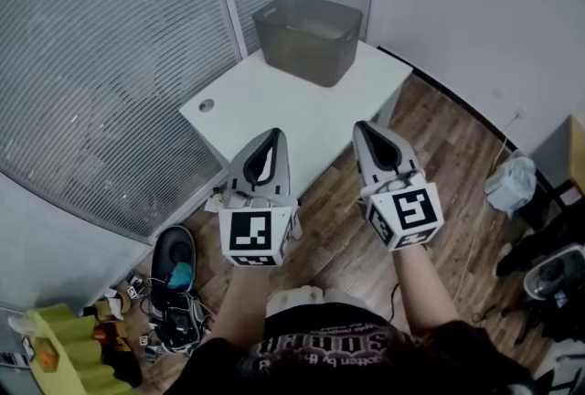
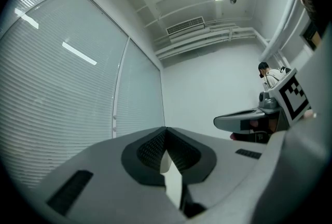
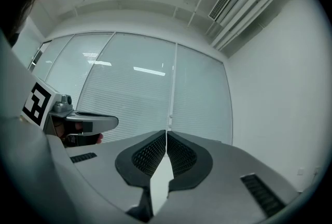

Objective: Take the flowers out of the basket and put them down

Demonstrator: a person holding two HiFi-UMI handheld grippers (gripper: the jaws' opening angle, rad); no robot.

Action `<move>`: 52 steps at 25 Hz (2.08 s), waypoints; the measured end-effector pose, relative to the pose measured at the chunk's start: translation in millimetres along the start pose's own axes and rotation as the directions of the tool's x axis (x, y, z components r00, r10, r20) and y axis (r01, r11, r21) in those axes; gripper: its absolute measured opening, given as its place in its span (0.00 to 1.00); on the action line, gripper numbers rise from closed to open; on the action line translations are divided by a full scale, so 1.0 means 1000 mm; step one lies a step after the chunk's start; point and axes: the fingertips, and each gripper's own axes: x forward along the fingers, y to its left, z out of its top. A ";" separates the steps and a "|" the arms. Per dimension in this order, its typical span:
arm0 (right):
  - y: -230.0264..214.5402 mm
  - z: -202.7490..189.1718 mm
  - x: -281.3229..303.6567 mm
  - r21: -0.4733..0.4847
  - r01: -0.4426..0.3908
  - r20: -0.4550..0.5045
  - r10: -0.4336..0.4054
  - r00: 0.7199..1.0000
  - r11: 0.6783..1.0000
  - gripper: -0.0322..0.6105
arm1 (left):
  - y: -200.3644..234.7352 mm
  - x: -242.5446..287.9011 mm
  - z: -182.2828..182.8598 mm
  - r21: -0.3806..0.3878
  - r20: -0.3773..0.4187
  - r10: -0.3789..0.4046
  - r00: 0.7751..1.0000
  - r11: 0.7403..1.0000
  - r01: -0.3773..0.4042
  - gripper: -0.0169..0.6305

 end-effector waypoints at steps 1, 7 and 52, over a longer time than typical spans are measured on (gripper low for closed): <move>-0.002 -0.001 0.001 0.001 -0.005 0.001 0.005 1.000 1.000 0.10 | 0.000 -0.001 -0.002 0.001 -0.004 0.005 1.000 1.000 -0.005 0.02; 0.000 -0.010 0.011 0.024 -0.051 -0.008 0.051 0.999 0.998 0.10 | 0.002 0.004 -0.009 0.001 -0.018 0.026 1.000 1.000 -0.026 0.02; -0.101 -0.052 0.241 0.036 -0.063 -0.049 0.065 0.997 0.997 0.10 | 0.112 0.224 -0.057 0.008 -0.042 0.013 0.999 1.000 -0.013 0.02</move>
